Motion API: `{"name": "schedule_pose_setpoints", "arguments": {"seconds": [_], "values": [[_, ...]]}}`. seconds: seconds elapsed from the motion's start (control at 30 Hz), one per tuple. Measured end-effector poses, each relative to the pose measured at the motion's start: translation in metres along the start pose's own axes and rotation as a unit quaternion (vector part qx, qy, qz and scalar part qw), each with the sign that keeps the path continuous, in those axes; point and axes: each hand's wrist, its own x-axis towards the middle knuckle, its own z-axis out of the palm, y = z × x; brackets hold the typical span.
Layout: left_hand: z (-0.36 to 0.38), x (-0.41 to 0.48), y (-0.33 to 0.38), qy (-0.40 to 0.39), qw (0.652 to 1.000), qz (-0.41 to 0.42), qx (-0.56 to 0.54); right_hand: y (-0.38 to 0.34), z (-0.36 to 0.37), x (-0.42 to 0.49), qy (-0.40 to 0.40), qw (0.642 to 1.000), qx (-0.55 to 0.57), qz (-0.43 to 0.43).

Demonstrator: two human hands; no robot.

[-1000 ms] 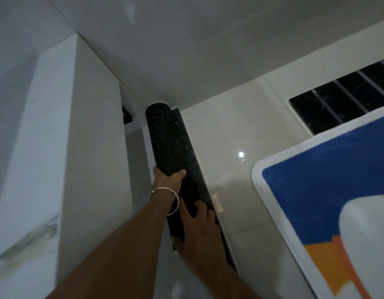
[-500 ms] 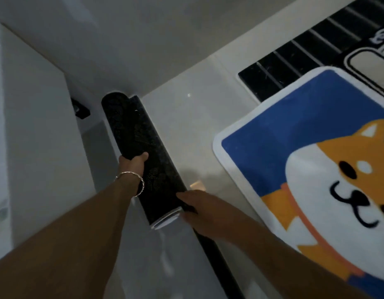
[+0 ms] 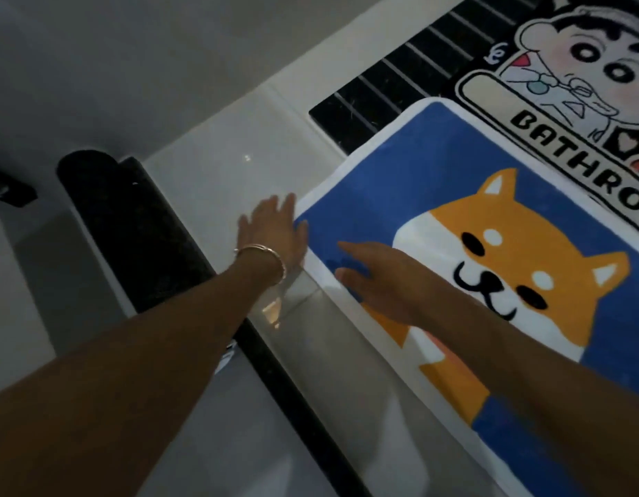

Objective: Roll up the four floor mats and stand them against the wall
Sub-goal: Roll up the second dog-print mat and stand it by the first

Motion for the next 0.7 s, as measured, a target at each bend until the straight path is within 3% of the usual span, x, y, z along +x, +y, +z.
{"name": "schedule_pose_setpoints", "arguments": {"seconds": [0.1,0.2,0.33,0.5,0.6,0.7], "values": [[0.011,-0.003,0.031,-0.022,0.998,0.055,0.013,0.010,0.003,0.000,0.011,1.000,-0.002,-0.006],[0.016,-0.004,0.042,-0.048,0.998,0.047,0.002,0.020,-0.006,-0.004,0.019,1.000,-0.020,0.000],[0.031,-0.002,0.048,-0.107,0.992,-0.013,-0.062,0.063,-0.011,-0.010,0.026,0.992,-0.083,0.097],[0.040,-0.012,0.062,-0.086,0.972,-0.153,-0.154,0.147,-0.036,-0.043,0.063,0.976,-0.125,0.170],[0.051,-0.018,0.064,-0.035,0.956,-0.222,-0.187,0.197,-0.043,-0.086,0.181,0.937,-0.091,0.285],[0.062,-0.022,0.071,0.010,0.916,-0.308,-0.255,0.237,-0.043,-0.145,0.265,0.855,-0.002,0.446]]}}
